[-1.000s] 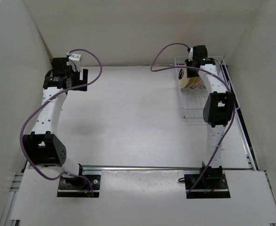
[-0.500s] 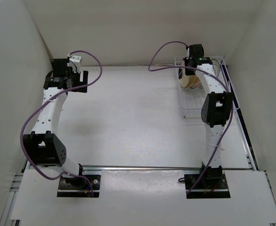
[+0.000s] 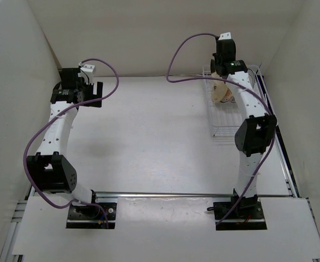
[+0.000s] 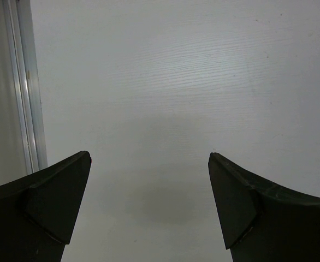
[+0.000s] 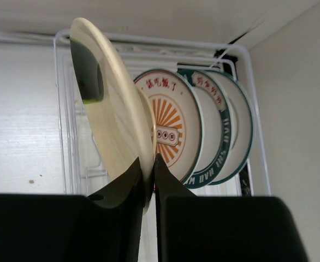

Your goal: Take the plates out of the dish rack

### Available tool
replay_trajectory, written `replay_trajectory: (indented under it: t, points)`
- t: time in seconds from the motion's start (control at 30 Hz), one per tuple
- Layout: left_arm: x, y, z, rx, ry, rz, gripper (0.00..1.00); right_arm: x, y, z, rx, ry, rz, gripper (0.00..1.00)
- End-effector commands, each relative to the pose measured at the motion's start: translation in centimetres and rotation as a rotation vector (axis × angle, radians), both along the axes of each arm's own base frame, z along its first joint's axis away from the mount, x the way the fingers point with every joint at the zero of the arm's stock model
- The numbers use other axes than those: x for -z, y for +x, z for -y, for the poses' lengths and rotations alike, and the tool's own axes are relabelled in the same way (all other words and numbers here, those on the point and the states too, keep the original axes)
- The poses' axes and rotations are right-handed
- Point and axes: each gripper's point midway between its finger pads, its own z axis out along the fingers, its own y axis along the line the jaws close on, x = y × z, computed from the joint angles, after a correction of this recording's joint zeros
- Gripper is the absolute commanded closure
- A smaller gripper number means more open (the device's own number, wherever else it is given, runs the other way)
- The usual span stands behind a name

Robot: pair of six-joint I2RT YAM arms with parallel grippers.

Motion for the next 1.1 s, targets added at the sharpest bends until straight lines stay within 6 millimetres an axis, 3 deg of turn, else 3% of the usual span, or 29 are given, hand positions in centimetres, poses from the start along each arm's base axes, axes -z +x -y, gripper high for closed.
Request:
replay_trajectory:
  t: [0.0, 0.1, 0.17, 0.3, 0.37, 0.5, 0.53, 0.57, 0.67, 0.77, 0.87, 0.93, 1.07]
  points:
    - [-1.4, -0.1, 0.7, 0.024, -0.03, 0.043, 0.0, -6.1, -0.7, 0.5, 0.038, -0.021, 0.155, 1.0]
    - [-1.8, -0.3, 0.8, 0.018, -0.037, 0.053, 0.0, -9.1, -2.0, 0.0, 0.02, -0.001, 0.211, 1.0]
    - [-2.2, -0.4, 1.0, 0.02, -0.049, 0.062, 0.0, -10.1, -2.8, -0.7, -0.019, 0.043, 0.215, 1.0]
    - [-3.4, -0.4, 1.9, 0.048, -0.095, 0.091, 0.0, -12.0, -5.7, -5.9, -0.274, 0.252, 0.181, 1.0]
    - [-4.3, -0.5, 3.7, 0.118, -0.164, 0.098, 0.0, -11.4, -7.8, -9.9, -0.463, 0.395, 0.099, 1.0]
    - [-6.1, -2.8, 8.7, 0.36, -0.35, 0.077, 0.0, -10.1, -11.6, -15.2, -0.712, 0.614, -0.049, 1.0]
    - [-6.2, -3.3, 9.6, 0.402, -0.388, 0.066, 0.0, -10.1, -13.6, -17.0, -0.81, 0.711, -0.115, 1.0]
    - [-6.8, -4.1, 11.1, 0.472, -0.457, 0.061, 0.0, -9.6, -14.2, -17.9, -0.849, 0.761, -0.156, 1.0]
    - [-7.3, -5.4, 13.0, 0.533, -0.584, 0.022, 0.0, -7.5, -16.2, -19.6, -0.908, 0.905, -0.295, 1.0]
    - [-6.9, -5.6, 14.0, 0.572, -0.655, -0.006, 0.0, -6.6, -18.8, -22.1, -1.023, 0.973, -0.391, 1.0]
    - [-6.2, -5.4, 14.6, 0.582, -0.716, -0.044, 0.04, -5.2, -19.7, -24.3, -1.085, 1.089, -0.509, 1.0]
    - [-6.6, -5.5, 15.0, 0.607, -0.747, -0.051, 0.09, -4.7, -20.4, -25.5, -1.127, 1.143, -0.56, 1.0]
    - [-7.4, -6.3, 16.1, 0.691, -0.824, -0.071, 0.1, -3.9, -21.1, -27.0, -1.188, 1.213, -0.642, 1.0]
